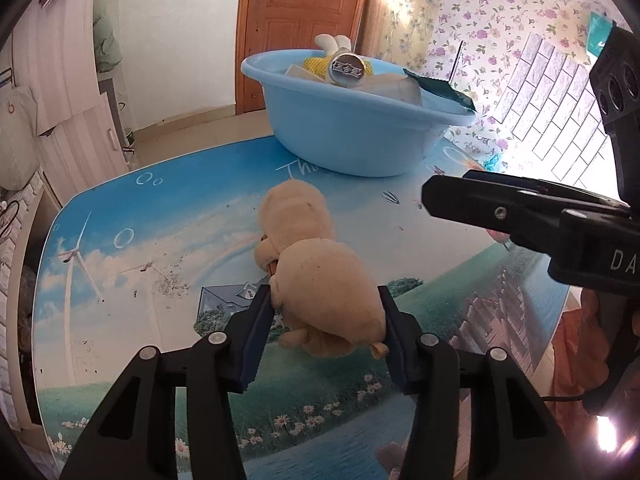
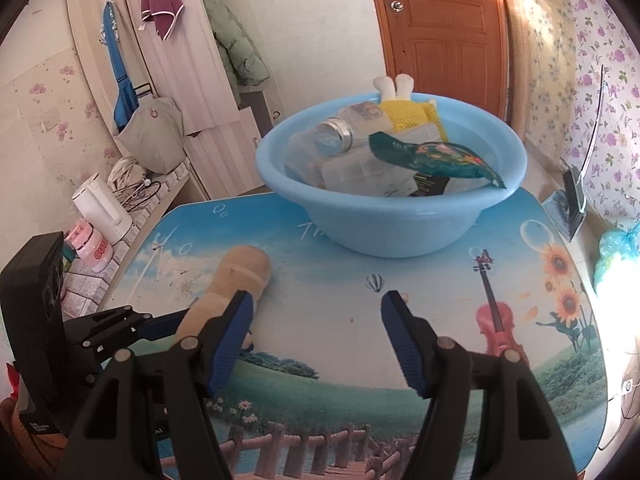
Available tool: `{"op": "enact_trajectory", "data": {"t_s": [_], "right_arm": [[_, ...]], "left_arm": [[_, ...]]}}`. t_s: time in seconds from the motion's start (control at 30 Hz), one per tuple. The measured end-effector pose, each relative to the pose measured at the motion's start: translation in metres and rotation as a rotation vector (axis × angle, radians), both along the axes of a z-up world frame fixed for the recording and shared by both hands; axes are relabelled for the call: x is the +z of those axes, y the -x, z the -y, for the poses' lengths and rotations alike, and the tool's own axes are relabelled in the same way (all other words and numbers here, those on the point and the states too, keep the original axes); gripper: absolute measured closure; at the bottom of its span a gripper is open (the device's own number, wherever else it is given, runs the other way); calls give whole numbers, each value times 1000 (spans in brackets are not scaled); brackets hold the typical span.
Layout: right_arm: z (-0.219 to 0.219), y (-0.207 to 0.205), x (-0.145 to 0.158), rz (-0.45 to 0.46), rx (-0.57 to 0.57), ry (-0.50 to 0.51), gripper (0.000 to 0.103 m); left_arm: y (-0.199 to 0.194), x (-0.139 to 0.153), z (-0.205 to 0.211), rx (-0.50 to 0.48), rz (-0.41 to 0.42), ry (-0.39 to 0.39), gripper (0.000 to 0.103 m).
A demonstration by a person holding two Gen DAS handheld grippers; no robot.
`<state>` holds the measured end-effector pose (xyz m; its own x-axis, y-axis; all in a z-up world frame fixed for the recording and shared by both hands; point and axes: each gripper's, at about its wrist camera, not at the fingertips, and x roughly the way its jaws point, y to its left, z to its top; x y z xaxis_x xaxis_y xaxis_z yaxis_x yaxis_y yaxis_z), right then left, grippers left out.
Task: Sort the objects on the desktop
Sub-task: 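Grasp the tan plush toy with the left tool while the right tool grasps it too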
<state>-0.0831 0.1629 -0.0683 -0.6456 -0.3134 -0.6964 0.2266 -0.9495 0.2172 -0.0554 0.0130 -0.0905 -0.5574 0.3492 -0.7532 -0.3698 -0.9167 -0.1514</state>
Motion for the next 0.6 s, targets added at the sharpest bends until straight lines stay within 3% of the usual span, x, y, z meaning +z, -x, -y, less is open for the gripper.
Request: {"op": "enact_trajectory", "data": {"t_s": [0.23, 0.43, 0.6], "right_arm": [[16, -8, 9, -10, 63, 37, 37], [9, -3, 11, 63, 91, 226, 37], [8, -5, 16, 53, 84, 256, 37]], "left_arm": [[-7, 16, 0, -9, -39, -48, 54], [-15, 32, -2, -36, -81, -77, 54], [-12, 43, -7, -49, -98, -81, 54]]}}
